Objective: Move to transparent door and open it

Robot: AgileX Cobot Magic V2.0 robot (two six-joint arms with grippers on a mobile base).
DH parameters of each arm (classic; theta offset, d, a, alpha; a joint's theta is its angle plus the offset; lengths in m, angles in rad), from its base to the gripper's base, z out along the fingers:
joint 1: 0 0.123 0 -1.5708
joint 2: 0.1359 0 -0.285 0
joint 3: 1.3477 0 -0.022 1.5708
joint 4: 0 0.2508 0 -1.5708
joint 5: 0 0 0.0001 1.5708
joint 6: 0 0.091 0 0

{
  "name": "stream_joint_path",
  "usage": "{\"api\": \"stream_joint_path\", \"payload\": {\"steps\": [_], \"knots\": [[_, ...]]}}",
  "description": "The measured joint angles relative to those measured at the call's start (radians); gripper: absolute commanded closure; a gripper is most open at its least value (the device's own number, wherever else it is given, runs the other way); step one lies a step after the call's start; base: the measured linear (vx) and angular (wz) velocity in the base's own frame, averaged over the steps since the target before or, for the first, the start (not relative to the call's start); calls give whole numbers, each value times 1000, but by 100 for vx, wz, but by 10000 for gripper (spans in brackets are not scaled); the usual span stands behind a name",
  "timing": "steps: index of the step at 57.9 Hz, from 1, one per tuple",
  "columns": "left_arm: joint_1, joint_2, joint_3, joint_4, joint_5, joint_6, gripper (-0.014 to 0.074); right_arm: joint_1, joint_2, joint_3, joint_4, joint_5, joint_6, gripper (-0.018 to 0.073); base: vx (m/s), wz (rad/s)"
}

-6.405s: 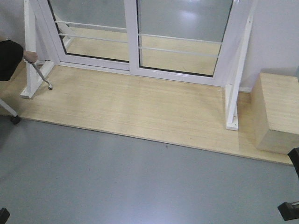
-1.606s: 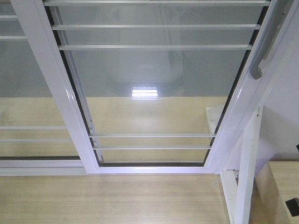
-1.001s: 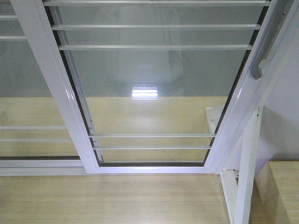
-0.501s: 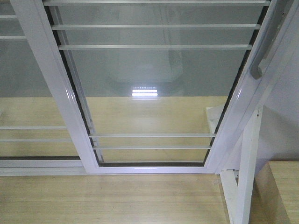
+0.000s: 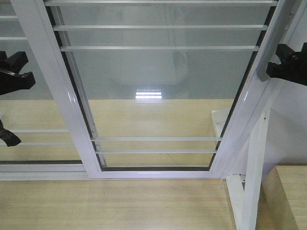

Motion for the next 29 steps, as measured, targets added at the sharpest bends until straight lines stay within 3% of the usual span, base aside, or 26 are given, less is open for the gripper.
{"api": "stream_joint_path", "payload": {"steps": [10,29], "knots": [[0,6,-3,4,-3,-2,216,-64,124,-1,2,-145,20,165,0,0],[0,6,-3,7,-4,-2,216,-67,292,-5,-2,-403,56,165,0,0]]}}
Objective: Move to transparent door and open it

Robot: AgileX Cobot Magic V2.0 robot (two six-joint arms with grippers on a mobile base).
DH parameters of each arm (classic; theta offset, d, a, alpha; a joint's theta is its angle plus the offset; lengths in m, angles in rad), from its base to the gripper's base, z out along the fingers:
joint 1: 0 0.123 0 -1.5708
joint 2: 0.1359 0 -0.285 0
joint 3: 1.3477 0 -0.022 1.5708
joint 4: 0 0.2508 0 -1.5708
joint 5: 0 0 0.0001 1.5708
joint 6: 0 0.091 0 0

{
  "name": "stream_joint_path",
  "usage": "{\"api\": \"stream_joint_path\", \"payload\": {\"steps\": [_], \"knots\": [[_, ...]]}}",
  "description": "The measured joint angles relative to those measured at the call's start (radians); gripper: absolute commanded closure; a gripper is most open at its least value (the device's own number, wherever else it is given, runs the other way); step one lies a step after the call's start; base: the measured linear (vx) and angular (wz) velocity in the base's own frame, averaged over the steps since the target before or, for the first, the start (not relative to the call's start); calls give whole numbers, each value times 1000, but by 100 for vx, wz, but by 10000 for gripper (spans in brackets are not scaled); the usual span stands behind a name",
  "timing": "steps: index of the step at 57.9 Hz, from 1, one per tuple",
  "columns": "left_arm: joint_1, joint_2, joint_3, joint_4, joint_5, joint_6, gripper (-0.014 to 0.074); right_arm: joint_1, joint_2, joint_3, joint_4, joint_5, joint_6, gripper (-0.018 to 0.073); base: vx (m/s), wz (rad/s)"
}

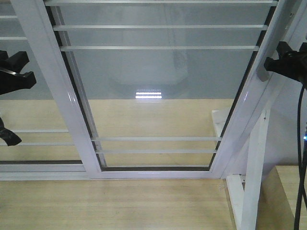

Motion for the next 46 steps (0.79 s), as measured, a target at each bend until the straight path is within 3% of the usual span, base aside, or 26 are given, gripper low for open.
{"api": "stream_joint_path", "payload": {"steps": [15,46], "knots": [[0,0,0,0,0,0,216,0,122,-29,-1,-129,0,165,0,0],[0,0,0,0,0,0,216,0,305,-260,0,-77,-16,165,0,0]]}}
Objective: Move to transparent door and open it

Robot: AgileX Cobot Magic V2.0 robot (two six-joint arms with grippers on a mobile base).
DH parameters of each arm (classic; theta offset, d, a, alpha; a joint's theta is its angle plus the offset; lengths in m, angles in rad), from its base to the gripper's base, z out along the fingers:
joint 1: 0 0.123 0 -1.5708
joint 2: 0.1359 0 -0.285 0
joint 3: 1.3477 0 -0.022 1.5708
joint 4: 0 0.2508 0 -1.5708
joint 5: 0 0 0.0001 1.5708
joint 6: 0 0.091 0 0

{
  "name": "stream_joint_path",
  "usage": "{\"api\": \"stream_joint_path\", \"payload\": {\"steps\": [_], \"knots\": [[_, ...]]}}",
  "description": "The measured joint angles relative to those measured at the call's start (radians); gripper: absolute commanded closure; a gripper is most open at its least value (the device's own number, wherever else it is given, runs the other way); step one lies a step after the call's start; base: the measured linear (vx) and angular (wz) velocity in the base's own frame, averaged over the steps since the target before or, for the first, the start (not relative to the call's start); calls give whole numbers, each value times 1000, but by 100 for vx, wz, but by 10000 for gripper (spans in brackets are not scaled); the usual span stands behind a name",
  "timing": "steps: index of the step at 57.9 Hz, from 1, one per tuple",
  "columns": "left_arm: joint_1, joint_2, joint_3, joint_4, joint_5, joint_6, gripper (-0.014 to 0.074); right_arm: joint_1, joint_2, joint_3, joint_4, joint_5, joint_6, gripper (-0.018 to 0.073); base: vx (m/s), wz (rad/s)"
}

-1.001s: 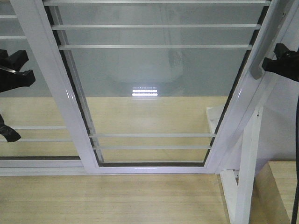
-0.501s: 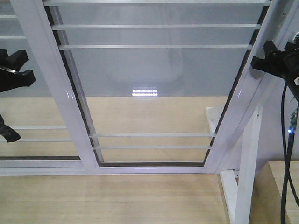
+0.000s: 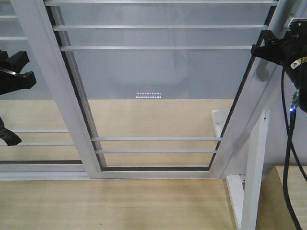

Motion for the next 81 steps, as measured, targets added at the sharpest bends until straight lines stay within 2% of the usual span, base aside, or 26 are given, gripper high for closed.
{"api": "stream_joint_path", "payload": {"steps": [27,50,81], "knots": [[0,0,0,0,0,0,216,-4,113,-130,9,18,-54,186,0,0],[0,12,0,0,-5,0,216,-5,127,-149,21,30,-78,419,0,0],[0,39,0,0,-16,0,216,23,127,-151,42,32,-75,323,0,0]]}}
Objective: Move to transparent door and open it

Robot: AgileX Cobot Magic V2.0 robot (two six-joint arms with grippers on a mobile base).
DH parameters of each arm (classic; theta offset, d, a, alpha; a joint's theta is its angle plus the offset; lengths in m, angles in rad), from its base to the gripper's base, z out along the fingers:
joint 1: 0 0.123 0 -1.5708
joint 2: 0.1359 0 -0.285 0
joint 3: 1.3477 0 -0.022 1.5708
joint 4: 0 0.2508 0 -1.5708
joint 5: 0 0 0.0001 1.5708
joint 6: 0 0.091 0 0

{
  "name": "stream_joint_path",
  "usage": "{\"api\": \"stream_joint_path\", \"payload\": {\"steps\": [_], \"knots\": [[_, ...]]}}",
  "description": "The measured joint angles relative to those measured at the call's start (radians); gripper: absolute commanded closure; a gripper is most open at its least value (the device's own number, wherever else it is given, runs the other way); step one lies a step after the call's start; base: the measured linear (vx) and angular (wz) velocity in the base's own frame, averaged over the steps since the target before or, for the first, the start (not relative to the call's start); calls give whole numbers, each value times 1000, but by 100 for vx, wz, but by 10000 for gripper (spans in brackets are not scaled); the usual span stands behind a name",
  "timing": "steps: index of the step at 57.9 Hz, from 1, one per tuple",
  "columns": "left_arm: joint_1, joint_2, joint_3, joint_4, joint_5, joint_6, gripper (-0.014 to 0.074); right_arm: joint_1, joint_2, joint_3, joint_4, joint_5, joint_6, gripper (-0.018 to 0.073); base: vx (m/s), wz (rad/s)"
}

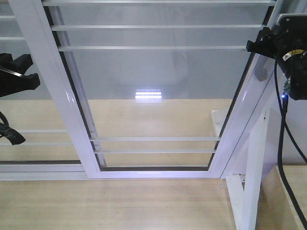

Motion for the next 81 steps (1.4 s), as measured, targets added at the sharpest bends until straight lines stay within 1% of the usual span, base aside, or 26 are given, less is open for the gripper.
{"api": "stream_joint_path", "payload": {"steps": [13,25,42,53,65,81], "knots": [[0,0,0,0,-1,0,216,53,0,0,42,1,-8,321,0,0],[0,0,0,0,-1,0,216,116,0,0,48,1,-10,316,0,-1],[0,0,0,0,-1,0,216,231,6,-8,16,-1,-9,315,0,0],[0,0,0,0,-1,0,216,296,18,-21,-35,-8,-9,315,0,0],[0,0,0,0,-1,0,216,328,19,-23,-99,-10,-14,315,0,1],[0,0,0,0,-2,0,216,316,11,-7,-71,13,-20,315,0,0]]}}
